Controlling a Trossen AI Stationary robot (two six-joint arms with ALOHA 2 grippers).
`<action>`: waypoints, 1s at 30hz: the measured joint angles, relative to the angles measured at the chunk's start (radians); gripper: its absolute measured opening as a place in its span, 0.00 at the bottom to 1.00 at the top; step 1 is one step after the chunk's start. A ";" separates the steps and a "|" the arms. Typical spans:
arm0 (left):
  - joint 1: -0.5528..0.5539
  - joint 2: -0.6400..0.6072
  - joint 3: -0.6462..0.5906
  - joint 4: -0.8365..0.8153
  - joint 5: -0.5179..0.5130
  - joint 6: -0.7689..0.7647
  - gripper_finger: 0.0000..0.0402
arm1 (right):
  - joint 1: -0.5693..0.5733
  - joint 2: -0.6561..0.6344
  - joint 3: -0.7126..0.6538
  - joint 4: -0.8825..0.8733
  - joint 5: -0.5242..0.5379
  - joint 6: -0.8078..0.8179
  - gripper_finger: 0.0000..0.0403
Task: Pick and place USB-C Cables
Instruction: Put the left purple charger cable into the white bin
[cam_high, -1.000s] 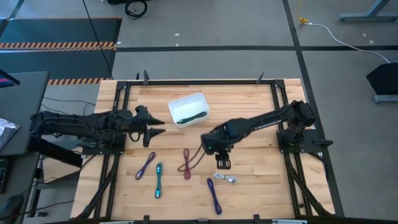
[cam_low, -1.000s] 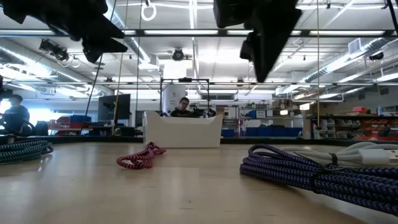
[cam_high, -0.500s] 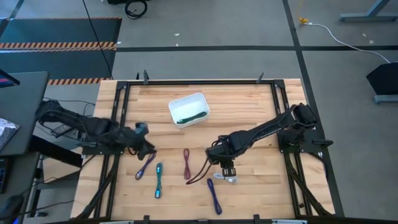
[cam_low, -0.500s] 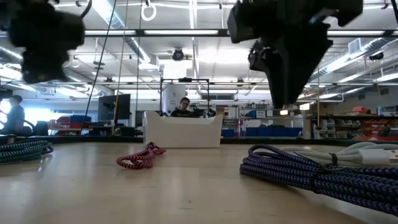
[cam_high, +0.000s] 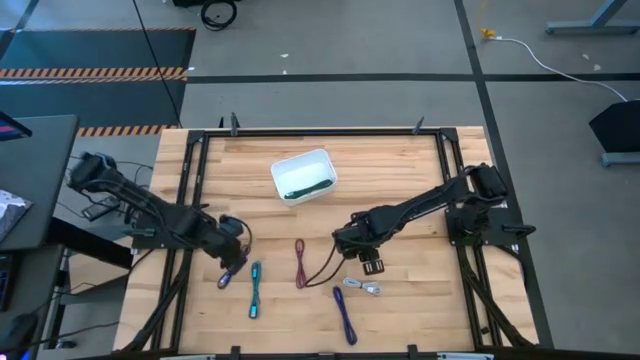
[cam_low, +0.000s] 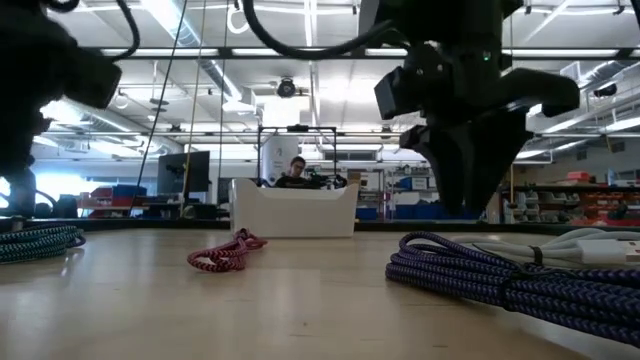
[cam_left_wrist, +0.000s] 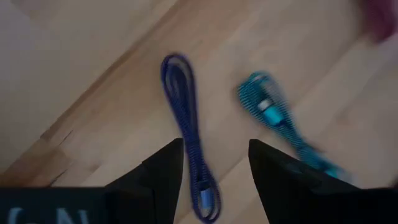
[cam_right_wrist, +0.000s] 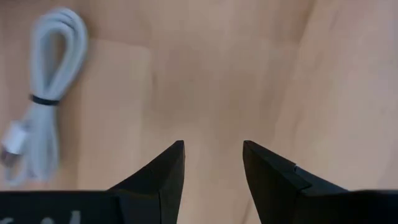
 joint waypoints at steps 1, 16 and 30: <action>-0.005 0.033 0.003 0.000 0.014 0.001 0.47 | -0.009 0.000 -0.002 0.000 0.000 -0.006 0.42; -0.033 0.307 0.004 0.094 0.059 0.046 0.47 | -0.064 0.000 -0.003 -0.010 -0.005 -0.015 0.42; -0.047 0.355 0.006 0.121 0.020 0.052 0.46 | -0.062 0.000 -0.003 -0.036 -0.007 0.001 0.42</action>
